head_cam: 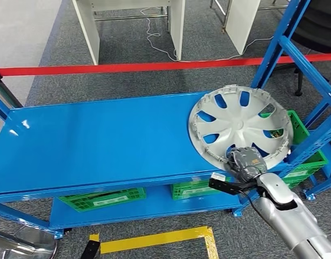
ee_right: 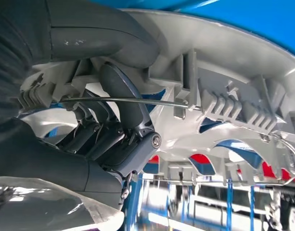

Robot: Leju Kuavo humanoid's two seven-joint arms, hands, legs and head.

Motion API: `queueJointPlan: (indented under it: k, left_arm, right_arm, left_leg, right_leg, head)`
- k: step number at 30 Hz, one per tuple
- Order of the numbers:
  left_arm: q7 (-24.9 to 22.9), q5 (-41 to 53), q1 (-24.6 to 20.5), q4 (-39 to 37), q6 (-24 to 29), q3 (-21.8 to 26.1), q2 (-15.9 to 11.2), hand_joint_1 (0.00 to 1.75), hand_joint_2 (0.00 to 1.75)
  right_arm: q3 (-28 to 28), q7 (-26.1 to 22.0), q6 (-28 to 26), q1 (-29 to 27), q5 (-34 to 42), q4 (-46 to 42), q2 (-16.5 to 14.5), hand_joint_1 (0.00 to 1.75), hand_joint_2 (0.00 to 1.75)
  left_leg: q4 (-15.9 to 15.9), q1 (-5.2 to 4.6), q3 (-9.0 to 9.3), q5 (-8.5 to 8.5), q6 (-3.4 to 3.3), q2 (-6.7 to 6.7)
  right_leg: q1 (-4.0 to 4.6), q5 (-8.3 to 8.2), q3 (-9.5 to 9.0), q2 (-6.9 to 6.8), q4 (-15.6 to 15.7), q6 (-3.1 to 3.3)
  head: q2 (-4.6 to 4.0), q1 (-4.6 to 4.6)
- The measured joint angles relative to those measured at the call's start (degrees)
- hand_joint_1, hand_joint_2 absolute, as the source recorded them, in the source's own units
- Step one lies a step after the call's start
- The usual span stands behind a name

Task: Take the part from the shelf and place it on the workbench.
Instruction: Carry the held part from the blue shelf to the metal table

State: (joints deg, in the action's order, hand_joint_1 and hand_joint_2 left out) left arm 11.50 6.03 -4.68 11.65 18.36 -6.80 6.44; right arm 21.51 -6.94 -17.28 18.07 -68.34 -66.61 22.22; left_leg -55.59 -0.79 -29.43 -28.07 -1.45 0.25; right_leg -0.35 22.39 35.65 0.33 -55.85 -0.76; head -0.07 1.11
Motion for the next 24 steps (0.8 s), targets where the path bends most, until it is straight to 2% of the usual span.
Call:
queueJointPlan:
  k: [5,9,11,16,24]
  left_arm:
    - [1.0,-1.1,0.4,0.0,1.0,1.2,0.5,0.00,0.00]
    - [4.4,-1.0,2.1,-0.1,-0.2,1.8,0.2,0.00,0.00]
    - [4.8,-1.0,2.7,-0.1,-0.3,2.0,0.1,0.00,0.00]
    - [4.8,-0.8,2.7,-0.1,-0.4,2.0,0.0,0.00,0.00]
    - [4.7,-0.7,2.7,-0.1,-0.4,2.0,0.1,0.00,0.00]
  right_arm:
    - [1.7,1.3,-0.5,2.9,-5.5,-1.4,3.4,1.75,1.75]
    - [1.8,1.9,-0.5,2.8,-5.2,-5.9,8.6,1.75,1.75]
    - [1.7,1.7,-0.5,2.7,-4.9,-7.8,10.2,1.75,1.75]
    - [1.8,1.4,-0.4,2.5,-5.3,-10.5,11.8,1.75,1.75]
    - [2.1,1.4,-0.6,1.6,-5.9,-13.3,12.5,1.75,1.75]
  left_leg:
    - [0.0,-0.08,-0.22,0.03,-0.02,0.01]
    - [-0.1,-0.11,-0.41,0.11,-0.13,-0.19]
    - [-0.1,-0.10,-0.50,0.10,-0.13,-0.20]
    - [-0.1,-0.10,-0.69,0.10,-0.14,-0.21]
    - [-0.1,-0.10,-0.77,0.11,-0.13,-0.20]
  right_leg:
    - [-0.14,-0.06,0.33,0.07,0.0,-0.03]
    - [-0.15,-0.03,0.51,-0.22,-0.1,-0.04]
    - [-0.14,-0.02,0.61,-0.21,-0.1,-0.04]
    - [-0.14,0.01,0.70,-0.25,-0.1,-0.05]
    - [-0.15,0.00,0.78,-0.24,-0.1,-0.05]
  head:
    - [0.00,-0.02]
    - [0.00,0.01]
    - [0.00,0.00]
    - [0.00,-0.01]
    - [0.00,-0.02]
